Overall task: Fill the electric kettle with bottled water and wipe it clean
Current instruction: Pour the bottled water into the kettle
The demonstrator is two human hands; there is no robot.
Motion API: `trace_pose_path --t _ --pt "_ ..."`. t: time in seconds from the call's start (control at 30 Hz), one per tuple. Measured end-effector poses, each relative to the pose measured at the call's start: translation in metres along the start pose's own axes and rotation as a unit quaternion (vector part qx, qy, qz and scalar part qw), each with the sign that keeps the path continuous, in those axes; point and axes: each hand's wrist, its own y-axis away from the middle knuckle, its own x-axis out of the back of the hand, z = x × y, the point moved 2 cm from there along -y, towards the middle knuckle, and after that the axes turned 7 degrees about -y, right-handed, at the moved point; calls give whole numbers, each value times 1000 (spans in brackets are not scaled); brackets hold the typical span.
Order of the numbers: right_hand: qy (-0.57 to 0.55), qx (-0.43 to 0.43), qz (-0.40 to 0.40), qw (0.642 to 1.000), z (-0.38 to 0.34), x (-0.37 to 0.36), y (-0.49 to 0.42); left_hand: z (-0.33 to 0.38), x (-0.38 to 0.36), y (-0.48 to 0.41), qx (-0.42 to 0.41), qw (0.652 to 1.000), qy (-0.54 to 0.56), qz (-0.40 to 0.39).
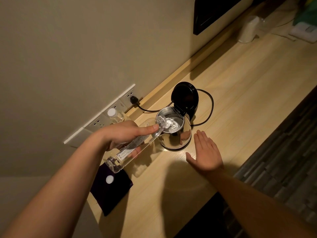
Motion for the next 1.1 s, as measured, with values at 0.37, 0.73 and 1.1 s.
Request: trace_pose_path --t 0.37,0.73,1.1 --pt "-1 2 9 1000 1 -5 0 2 15 -8 17 999 -32 -32" --pt "-6 -3 13 1000 2 -7 0 24 28 -9 53 993 -89 -54" --pt "-22 0 12 1000 2 -8 1 50 37 -9 119 982 -137 -62"
